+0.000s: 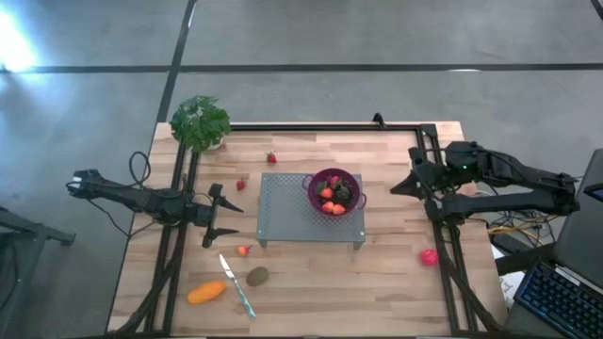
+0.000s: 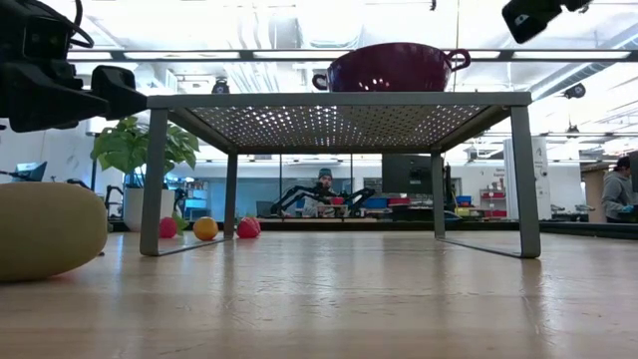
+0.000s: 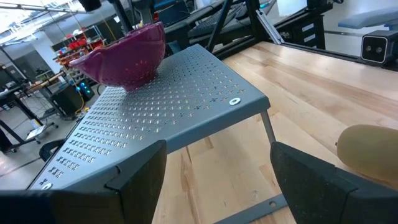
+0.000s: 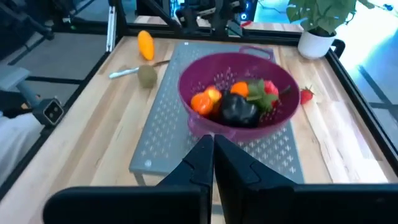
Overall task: Pick & Place Fruit
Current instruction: Put the strawberry in the purple strainer bowl on the shelf
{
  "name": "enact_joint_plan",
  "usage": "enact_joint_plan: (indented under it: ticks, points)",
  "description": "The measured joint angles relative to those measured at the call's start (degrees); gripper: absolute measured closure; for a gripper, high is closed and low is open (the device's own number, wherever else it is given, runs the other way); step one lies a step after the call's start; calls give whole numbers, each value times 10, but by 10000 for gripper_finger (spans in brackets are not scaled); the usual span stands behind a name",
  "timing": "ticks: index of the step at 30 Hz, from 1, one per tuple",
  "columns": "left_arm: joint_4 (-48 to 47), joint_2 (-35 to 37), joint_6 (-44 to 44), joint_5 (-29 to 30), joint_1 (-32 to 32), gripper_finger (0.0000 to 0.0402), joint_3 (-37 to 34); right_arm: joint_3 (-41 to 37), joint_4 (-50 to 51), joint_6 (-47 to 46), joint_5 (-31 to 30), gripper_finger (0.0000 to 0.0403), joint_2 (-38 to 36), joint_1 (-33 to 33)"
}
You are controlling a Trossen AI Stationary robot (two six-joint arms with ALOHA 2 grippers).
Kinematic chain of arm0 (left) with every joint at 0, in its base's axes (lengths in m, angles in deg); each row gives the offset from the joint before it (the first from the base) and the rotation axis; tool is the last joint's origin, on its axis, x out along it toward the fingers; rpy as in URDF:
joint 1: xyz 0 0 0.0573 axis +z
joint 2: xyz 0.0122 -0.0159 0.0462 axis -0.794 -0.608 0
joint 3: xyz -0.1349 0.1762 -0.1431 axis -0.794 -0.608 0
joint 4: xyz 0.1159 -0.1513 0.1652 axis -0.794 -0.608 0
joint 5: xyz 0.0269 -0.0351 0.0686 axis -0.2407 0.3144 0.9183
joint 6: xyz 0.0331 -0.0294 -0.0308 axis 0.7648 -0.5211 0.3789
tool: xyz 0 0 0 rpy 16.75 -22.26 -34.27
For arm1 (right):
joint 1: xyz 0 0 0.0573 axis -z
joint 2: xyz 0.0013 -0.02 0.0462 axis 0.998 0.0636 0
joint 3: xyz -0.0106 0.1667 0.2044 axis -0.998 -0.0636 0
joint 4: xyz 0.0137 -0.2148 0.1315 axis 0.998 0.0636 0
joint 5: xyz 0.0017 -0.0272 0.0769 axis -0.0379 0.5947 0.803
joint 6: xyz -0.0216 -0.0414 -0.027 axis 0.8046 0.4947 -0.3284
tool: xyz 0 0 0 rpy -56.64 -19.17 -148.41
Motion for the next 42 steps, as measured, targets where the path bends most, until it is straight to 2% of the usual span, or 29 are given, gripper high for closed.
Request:
enact_joint_plan:
  ticks: [21,25,36,42]
  points:
    - [0,0,1,0,0,110,0,-83,30,-26,1,394,-209,0]
    - [-14,0,25,0,0,110,0,-83,28,-26,1,394,-226,0]
    - [-13,0,24,0,0,110,0,-83,27,-26,1,394,-231,0]
    - [68,0,-22,-10,0,110,0,-83,27,-26,1,394,-231,0]
